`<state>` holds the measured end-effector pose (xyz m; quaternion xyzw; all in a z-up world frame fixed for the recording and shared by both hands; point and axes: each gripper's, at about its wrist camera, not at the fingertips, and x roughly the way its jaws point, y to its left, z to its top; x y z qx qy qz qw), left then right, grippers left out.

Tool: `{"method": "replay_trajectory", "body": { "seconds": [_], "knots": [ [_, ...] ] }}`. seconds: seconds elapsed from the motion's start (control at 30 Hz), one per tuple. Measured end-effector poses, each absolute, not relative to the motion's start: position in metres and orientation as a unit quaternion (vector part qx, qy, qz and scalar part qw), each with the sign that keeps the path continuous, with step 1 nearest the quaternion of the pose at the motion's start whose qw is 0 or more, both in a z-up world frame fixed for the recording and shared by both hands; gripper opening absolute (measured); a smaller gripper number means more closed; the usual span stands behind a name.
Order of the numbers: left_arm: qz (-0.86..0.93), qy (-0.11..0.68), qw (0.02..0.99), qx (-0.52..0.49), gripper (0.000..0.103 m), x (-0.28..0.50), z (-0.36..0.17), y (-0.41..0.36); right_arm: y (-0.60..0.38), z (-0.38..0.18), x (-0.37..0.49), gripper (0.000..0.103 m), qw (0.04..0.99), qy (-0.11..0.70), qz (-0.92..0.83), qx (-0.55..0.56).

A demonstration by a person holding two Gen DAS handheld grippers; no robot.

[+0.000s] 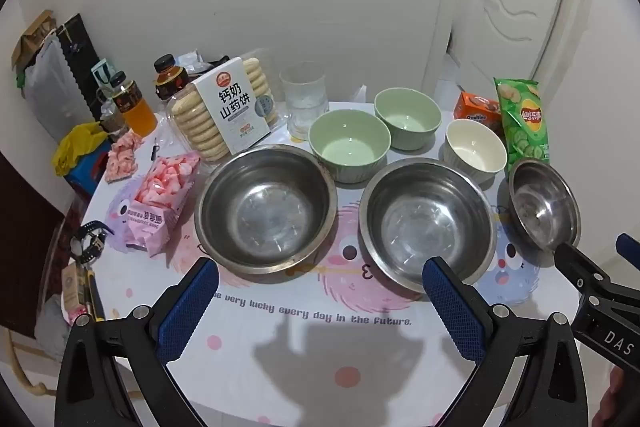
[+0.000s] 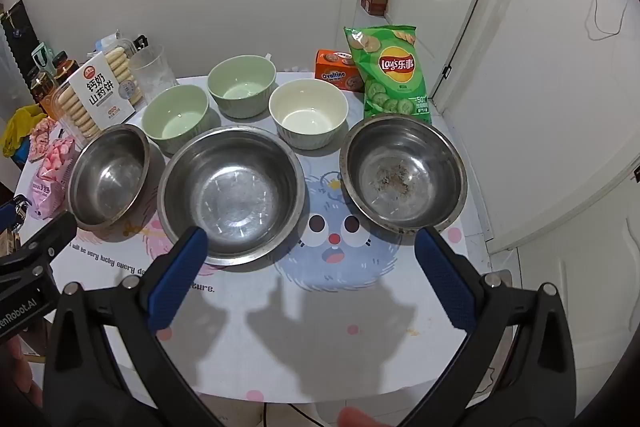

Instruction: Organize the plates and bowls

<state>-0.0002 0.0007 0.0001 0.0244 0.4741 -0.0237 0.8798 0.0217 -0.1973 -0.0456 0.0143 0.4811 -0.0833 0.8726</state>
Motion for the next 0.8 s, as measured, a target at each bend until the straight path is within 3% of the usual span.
{"method": "replay_trajectory", "body": {
  "seconds": [0.8],
  "knots": [
    [-0.021, 0.48, 0.877, 0.026, 0.103, 0.0019, -0.0001, 0.0044, -0.1967, -0.0454, 0.0234, 0.103, 0.872, 0.483, -0.086, 0.01]
  ]
}}
